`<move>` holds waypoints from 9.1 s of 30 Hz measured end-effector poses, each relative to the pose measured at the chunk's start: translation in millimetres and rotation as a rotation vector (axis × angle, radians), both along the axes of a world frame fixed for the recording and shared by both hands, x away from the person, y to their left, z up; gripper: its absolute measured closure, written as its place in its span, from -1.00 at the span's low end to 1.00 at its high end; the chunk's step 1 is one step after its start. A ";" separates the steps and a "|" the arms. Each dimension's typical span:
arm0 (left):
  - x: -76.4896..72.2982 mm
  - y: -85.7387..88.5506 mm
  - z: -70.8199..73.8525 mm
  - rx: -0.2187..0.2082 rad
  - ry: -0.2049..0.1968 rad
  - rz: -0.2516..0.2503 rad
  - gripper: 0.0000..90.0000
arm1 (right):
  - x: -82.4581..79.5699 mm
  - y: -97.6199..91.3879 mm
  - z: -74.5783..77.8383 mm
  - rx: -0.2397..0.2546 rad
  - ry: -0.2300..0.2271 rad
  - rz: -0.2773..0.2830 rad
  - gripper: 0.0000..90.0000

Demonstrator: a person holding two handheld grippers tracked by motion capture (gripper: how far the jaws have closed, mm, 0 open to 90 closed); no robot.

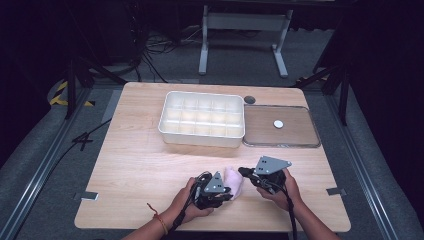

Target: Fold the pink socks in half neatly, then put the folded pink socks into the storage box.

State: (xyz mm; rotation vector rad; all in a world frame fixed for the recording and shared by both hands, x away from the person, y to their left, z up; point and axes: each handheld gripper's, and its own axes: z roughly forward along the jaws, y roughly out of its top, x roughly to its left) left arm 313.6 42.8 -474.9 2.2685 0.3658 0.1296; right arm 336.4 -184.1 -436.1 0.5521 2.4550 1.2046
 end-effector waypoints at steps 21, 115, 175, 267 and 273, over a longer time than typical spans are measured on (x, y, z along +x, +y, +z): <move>-3.1 -1.6 0.1 0.029 -0.020 0.006 0.66 | 7.2 15.1 -32.5 -0.096 0.161 0.025 1.00; 2.6 155.0 -8.1 0.081 0.027 0.280 -0.67 | 12.6 14.0 -18.1 0.018 0.272 0.068 0.65; 7.7 155.2 -8.1 0.085 0.023 0.270 -0.68 | 21.9 -37.2 34.3 0.104 0.014 -0.094 0.65; 9.5 153.9 -8.3 0.080 0.022 0.274 -0.68 | 115.0 16.9 81.2 -0.121 -0.112 -0.153 0.65; 9.3 153.9 -8.3 0.080 0.027 0.274 -0.68 | 121.1 26.8 75.4 -0.204 -0.137 -0.163 0.65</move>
